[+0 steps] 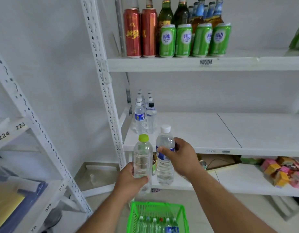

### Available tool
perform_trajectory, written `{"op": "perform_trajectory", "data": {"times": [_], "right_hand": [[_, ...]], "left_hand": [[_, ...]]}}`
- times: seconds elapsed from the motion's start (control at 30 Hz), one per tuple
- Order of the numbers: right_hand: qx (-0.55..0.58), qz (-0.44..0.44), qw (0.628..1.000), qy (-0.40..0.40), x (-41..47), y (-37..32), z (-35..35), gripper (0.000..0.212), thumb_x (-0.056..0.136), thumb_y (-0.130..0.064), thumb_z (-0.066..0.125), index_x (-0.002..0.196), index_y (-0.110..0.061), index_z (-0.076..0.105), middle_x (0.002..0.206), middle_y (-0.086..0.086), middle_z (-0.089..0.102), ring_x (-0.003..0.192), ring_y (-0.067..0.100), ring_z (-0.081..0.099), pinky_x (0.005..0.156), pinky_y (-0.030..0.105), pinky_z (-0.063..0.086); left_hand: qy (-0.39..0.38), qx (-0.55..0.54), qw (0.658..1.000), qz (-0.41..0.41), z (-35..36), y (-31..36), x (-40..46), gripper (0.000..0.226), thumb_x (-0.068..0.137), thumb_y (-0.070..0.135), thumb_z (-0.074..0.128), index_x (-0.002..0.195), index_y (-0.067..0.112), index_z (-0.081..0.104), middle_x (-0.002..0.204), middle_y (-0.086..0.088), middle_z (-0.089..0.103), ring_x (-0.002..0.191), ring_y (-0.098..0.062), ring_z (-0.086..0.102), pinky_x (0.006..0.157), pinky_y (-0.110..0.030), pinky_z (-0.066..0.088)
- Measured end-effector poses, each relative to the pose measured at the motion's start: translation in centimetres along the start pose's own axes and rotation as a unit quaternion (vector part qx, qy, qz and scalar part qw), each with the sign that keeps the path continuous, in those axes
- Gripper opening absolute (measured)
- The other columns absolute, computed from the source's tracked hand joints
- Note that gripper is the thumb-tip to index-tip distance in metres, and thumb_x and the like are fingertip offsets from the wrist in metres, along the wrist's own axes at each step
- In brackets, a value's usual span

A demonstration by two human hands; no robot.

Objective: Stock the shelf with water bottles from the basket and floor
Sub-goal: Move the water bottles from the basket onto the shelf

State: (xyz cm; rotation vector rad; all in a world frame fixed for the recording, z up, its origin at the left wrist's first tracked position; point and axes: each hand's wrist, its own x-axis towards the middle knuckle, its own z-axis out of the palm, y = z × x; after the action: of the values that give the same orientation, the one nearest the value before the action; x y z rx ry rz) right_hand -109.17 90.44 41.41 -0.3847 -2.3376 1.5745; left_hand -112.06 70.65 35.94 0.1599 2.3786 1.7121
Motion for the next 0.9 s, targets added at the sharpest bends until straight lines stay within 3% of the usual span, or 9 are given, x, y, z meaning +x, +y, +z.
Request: {"op": "perform_trajectory", "data": {"times": [0.13,0.27,0.57,0.8,0.9], "right_hand": [[0.006,-0.002,1.000,-0.014,1.9,0.2,-1.5,0.036,0.073,-0.054,0.076,0.096,-0.028,0.069,0.086,-0.005,0.074,0.084,0.019,0.070,0.078,0.042,0.059],[0.009,-0.003,1.000,-0.020,3.8,0.3,-1.9,0.031,0.078,-0.046,0.079,0.103,-0.028,0.070,0.090,-0.007,0.074,0.086,0.014,0.069,0.080,0.037,0.058],[0.016,0.004,1.000,-0.011,9.1,0.8,0.1,0.026,0.080,-0.041,0.078,0.103,-0.030,0.070,0.092,-0.011,0.074,0.087,0.011,0.069,0.082,0.039,0.058],[-0.024,0.012,1.000,0.008,14.6,1.2,3.3,0.026,0.079,-0.044,0.077,0.101,-0.034,0.070,0.092,-0.015,0.074,0.089,0.008,0.068,0.081,0.035,0.057],[-0.019,0.026,0.999,0.021,16.5,1.2,4.9,0.025,0.079,-0.043,0.079,0.100,-0.035,0.070,0.091,-0.015,0.074,0.088,0.009,0.068,0.080,0.033,0.057]], "left_hand": [[0.025,0.006,1.000,-0.008,1.7,0.8,0.9,0.038,0.071,0.003,0.080,0.102,0.022,0.066,0.092,0.008,0.076,0.082,-0.003,0.071,0.075,-0.023,0.055],[0.045,0.006,0.999,-0.013,2.6,1.1,2.0,0.036,0.070,0.002,0.080,0.096,0.023,0.065,0.089,0.008,0.076,0.080,-0.004,0.072,0.077,-0.027,0.057],[0.056,0.023,0.998,-0.012,1.6,1.0,8.0,0.035,0.070,0.004,0.081,0.089,0.029,0.065,0.086,0.012,0.074,0.074,0.007,0.067,0.063,-0.009,0.048],[0.029,0.015,0.999,-0.020,-0.6,-0.4,15.9,0.036,0.067,0.017,0.083,0.096,0.033,0.066,0.090,0.011,0.076,0.085,-0.005,0.071,0.084,-0.037,0.059],[0.012,0.027,0.999,-0.013,-1.1,-1.0,19.4,0.038,0.069,0.018,0.083,0.100,0.031,0.066,0.093,0.009,0.074,0.088,-0.009,0.071,0.082,-0.033,0.057]]}}
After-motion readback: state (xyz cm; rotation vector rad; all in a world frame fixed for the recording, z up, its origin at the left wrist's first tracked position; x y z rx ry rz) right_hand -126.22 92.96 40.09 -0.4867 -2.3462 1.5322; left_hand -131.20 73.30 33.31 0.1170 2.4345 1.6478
